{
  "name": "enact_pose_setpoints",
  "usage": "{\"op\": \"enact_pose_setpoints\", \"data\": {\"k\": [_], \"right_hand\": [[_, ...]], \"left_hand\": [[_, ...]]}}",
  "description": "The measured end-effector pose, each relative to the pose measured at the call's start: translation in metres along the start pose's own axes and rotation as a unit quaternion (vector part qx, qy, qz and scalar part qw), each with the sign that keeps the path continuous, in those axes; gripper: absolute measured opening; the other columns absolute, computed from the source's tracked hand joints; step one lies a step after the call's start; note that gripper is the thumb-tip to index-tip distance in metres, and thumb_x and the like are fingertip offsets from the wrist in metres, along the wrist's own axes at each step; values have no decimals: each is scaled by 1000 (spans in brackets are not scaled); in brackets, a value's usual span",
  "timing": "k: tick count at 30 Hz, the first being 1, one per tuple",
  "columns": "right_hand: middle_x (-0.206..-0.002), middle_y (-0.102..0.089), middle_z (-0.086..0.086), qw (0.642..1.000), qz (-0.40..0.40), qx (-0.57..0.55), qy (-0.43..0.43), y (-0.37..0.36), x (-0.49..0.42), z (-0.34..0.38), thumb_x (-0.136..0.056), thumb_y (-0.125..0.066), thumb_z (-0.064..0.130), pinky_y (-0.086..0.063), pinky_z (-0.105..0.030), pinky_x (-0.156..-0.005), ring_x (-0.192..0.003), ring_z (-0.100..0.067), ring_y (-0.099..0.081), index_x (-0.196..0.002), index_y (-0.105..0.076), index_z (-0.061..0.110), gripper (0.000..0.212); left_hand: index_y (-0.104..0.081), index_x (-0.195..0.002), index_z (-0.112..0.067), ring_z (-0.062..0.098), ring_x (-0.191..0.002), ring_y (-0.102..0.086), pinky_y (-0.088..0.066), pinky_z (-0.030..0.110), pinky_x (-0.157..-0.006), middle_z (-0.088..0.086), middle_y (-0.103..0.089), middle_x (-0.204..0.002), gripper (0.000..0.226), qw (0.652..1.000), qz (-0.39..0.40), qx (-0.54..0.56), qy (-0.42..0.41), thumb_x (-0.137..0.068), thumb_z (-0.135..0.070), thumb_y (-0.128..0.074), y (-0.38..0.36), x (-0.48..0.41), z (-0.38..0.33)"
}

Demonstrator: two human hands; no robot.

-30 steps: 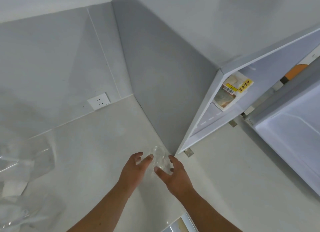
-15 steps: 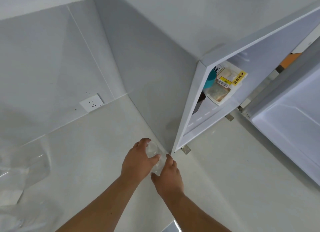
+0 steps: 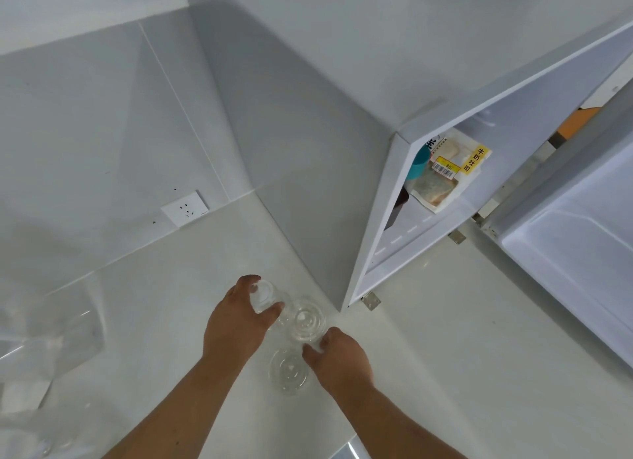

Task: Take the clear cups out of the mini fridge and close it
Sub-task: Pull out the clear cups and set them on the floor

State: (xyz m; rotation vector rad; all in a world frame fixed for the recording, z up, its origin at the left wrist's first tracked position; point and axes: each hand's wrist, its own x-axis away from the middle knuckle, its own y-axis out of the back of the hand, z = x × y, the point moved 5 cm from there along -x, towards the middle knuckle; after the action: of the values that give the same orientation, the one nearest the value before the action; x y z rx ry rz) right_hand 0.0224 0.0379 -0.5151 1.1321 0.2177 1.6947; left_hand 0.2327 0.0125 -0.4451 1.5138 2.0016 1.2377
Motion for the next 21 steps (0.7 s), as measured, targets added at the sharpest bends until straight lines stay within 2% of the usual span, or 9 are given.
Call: {"op": "enact_pose_setpoints", "data": {"k": [2,4,6,8,10,13,16,18,21], "right_hand": [[-94,-69,7,999,16,41,13,-5,1,0,-82,-65,60,-45,-31,-68,-86,-18,-65,-92,-59,27,34],[-99,-70,4,995,44,83,24,-12,1,1,-87,-62,47,-49,-30,-72,-91,-21,-66,-94,-61,25,23],[-94,-67,4,994,58,95,22,-14,1,-1,-90,-56,32,-51,-30,-73,-87,-22,-65,-85,-57,26,8],[-84,-60,6,994,60,95,21,-15,1,-4,-90,-53,25,-49,-28,-69,-79,-20,-58,-74,-48,26,17],[-80,-57,7,994,68,82,23,-15,3,-5,-88,-54,23,-47,-28,-65,-76,-19,-57,-71,-46,26,19],[-78,-62,6,996,84,25,30,-14,6,-2,-82,-56,26,-48,-28,-59,-69,-15,-58,-73,-53,24,10],[-71,-64,3,996,29,-84,-11,-4,6,-2,-76,-57,28,-47,-29,-53,-58,-13,-54,-75,-57,17,11],[-75,-71,-4,988,-11,-144,-53,5,4,-1,-78,-58,28,-53,-33,-53,-57,-17,-56,-80,-58,13,15],[-78,-76,-9,977,-29,-188,-98,14,-1,4,-82,-58,25,-62,-40,-54,-52,-20,-63,-85,-58,11,14]], "left_hand": [[-48,-129,-37,21,-103,-67,-47,35,-80,-12,-65,-127,63,1000,-3,-2,9,-76,-59,-75,2,0,6],[-47,-129,-38,21,-104,-67,-47,35,-81,-12,-64,-128,64,1000,1,-2,12,-76,-61,-75,3,0,10],[-47,-130,-39,20,-103,-66,-48,35,-82,-13,-64,-128,65,1000,0,-3,8,-75,-62,-75,3,0,9],[-47,-130,-40,19,-103,-67,-50,36,-83,-13,-64,-128,66,1000,-2,0,3,-74,-62,-75,3,0,8],[-47,-130,-40,19,-104,-66,-51,37,-85,-13,-64,-128,66,1000,-2,1,2,-74,-62,-75,4,0,8],[-47,-129,-40,19,-101,-67,-51,37,-84,-13,-64,-127,64,1000,-7,10,-7,-75,-61,-75,8,0,7],[-47,-127,-41,18,-97,-67,-49,35,-80,-15,-64,-124,63,999,-30,20,-16,-75,-61,-76,16,-1,4],[-48,-127,-42,18,-96,-67,-51,36,-80,-16,-65,-121,63,998,-43,25,-30,-74,-60,-77,19,1,-1],[-50,-127,-40,18,-96,-67,-54,37,-82,-14,-66,-118,63,996,-55,14,-65,-74,-59,-78,20,6,-10]]}}
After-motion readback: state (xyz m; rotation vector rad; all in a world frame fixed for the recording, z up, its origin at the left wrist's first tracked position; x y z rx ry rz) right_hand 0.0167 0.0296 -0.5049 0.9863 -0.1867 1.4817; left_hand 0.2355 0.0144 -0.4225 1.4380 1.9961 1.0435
